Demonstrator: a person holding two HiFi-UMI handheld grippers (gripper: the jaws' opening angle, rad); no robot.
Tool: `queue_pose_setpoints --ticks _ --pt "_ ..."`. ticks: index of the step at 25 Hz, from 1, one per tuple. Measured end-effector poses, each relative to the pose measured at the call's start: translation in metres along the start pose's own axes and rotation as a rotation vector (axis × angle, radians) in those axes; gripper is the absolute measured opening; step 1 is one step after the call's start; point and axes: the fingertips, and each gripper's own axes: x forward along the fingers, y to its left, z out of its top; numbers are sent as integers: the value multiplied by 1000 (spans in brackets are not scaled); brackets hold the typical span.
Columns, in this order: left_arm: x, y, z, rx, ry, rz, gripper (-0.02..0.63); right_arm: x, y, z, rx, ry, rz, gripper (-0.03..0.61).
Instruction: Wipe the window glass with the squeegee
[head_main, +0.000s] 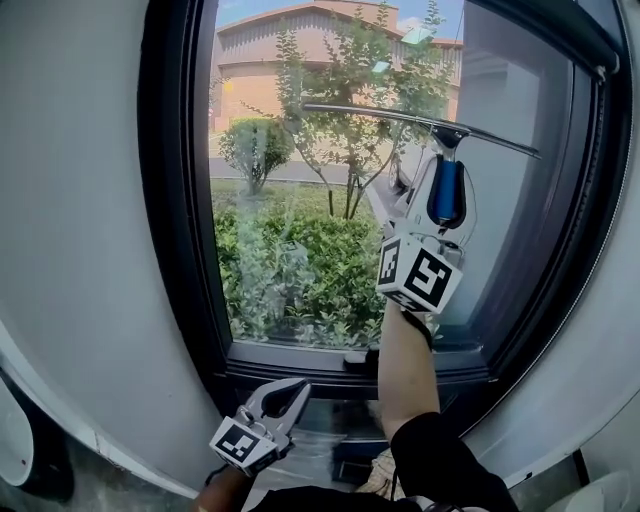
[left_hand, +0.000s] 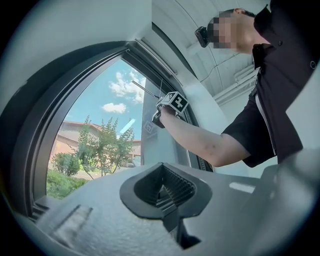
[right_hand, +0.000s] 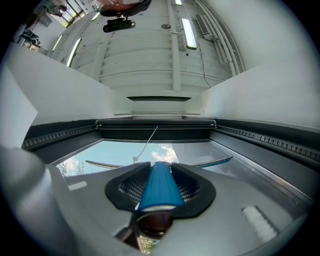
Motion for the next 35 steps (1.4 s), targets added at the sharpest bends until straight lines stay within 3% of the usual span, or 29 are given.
queue_pose_setpoints --ticks 23,35 --pt "-26 -10 -12 -43 50 30 0 -40 4 -17 16 52 7 132" --pt "-27 -23 -10 -4 72 8 0 -57 0 -23 18 80 -2 132"
